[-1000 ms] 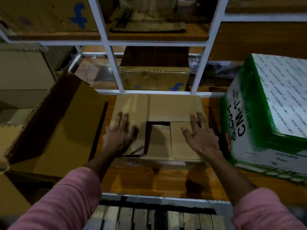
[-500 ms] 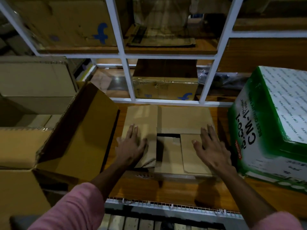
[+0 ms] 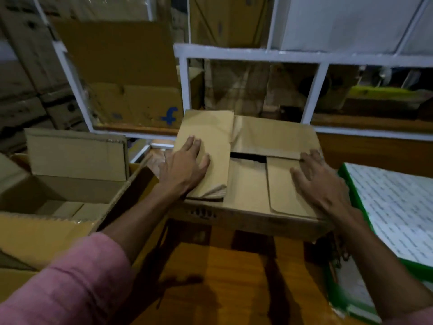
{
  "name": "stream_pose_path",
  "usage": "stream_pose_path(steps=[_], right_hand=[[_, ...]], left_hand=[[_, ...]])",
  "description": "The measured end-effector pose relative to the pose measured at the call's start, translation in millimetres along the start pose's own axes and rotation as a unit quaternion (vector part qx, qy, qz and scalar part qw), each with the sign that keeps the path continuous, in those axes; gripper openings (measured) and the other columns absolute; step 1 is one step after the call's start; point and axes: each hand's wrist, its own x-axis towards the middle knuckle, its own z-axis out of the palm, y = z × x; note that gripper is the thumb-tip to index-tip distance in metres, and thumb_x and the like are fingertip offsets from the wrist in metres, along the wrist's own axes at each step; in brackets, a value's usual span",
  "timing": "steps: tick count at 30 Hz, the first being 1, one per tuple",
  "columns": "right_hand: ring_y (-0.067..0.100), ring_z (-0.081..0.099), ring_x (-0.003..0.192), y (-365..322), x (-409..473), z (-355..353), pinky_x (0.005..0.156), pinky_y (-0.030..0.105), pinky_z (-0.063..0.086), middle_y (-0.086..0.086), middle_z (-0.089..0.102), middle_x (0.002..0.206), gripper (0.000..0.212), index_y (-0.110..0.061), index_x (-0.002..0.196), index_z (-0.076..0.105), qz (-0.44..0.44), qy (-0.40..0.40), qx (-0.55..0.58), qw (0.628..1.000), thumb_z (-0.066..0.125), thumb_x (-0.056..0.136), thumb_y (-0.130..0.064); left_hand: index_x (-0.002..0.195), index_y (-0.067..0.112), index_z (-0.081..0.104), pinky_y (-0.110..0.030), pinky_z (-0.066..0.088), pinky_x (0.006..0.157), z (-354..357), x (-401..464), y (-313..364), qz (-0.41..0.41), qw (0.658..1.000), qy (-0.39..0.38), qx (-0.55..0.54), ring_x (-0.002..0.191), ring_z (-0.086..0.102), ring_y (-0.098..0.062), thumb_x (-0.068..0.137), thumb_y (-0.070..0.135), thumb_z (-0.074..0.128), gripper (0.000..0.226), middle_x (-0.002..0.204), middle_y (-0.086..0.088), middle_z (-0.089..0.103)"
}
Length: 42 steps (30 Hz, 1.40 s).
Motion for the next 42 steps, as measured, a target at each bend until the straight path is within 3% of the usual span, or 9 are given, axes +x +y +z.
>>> stream_pose_path(steps=[7, 21, 31, 38, 42], right_hand=[[0.034, 0.034, 0.148, -50.3, 30.0, -51.9, 0.113, 0.058, 0.033, -0.005, 0.02, 0.17, 0.065, -0.032, 0.156, 0.037, -0.048, 0.048, 0.029, 0.997, 0.042, 0.099, -0.063], [0.04, 0.032, 0.147, -127.5, -13.4, -17.3, 0.111, 0.068, 0.033, -0.002, 0.021, 0.169, 0.063, -0.033, 0.155, 0.035, -0.033, 0.032, 0.025, 0.999, 0.043, 0.101, -0.063], [0.042, 0.035, 0.146, -108.1, -38.5, -21.7, 0.113, 0.065, 0.033, 0.0, 0.024, 0.168, 0.079, -0.029, 0.155, 0.04, -0.014, 0.035, 0.015, 0.999, 0.031, 0.088, -0.071], [0.04, 0.04, 0.142, -44.4, -51.1, -1.6, 0.107, 0.063, 0.037, -0.002, 0.025, 0.168, 0.075, -0.034, 0.153, 0.04, 0.038, 0.009, 0.008, 0.999, 0.032, 0.087, -0.07], [0.037, 0.043, 0.141, 5.8, -65.2, 41.6, 0.105, 0.058, 0.042, -0.003, 0.023, 0.169, 0.063, -0.032, 0.153, 0.04, 0.047, -0.017, -0.006, 0.999, 0.041, 0.098, -0.062]], left_hand=[[0.157, 0.024, 0.037, -0.054, 0.024, 0.118, -100.9, 20.3, 2.1, 0.037, 0.994, 0.101, 0.018, 0.145, 0.039, -0.033, 0.101, 0.054, 0.035, 0.063, 0.168, 0.002, 0.026], [0.155, 0.03, 0.037, -0.067, 0.033, 0.111, -121.8, -12.0, -90.0, 0.003, 0.997, 0.075, 0.0, 0.143, 0.04, -0.039, 0.088, 0.067, 0.026, 0.077, 0.166, 0.007, 0.028], [0.154, 0.031, 0.034, -0.069, 0.035, 0.107, -93.0, -20.4, -73.9, 0.016, 1.0, 0.02, -0.019, 0.138, 0.039, -0.046, 0.091, 0.065, 0.028, 0.072, 0.168, 0.006, 0.024], [0.158, 0.03, 0.027, -0.068, 0.024, 0.114, -33.9, -36.0, -34.5, 0.011, 1.0, -0.021, -0.01, 0.144, 0.033, -0.046, 0.097, 0.061, 0.029, 0.068, 0.17, 0.007, 0.015], [0.158, 0.03, 0.026, -0.062, 0.028, 0.115, 35.3, -54.3, -35.9, -0.008, 0.998, -0.064, -0.02, 0.146, 0.033, -0.04, 0.094, 0.065, 0.022, 0.074, 0.17, 0.008, 0.015]])
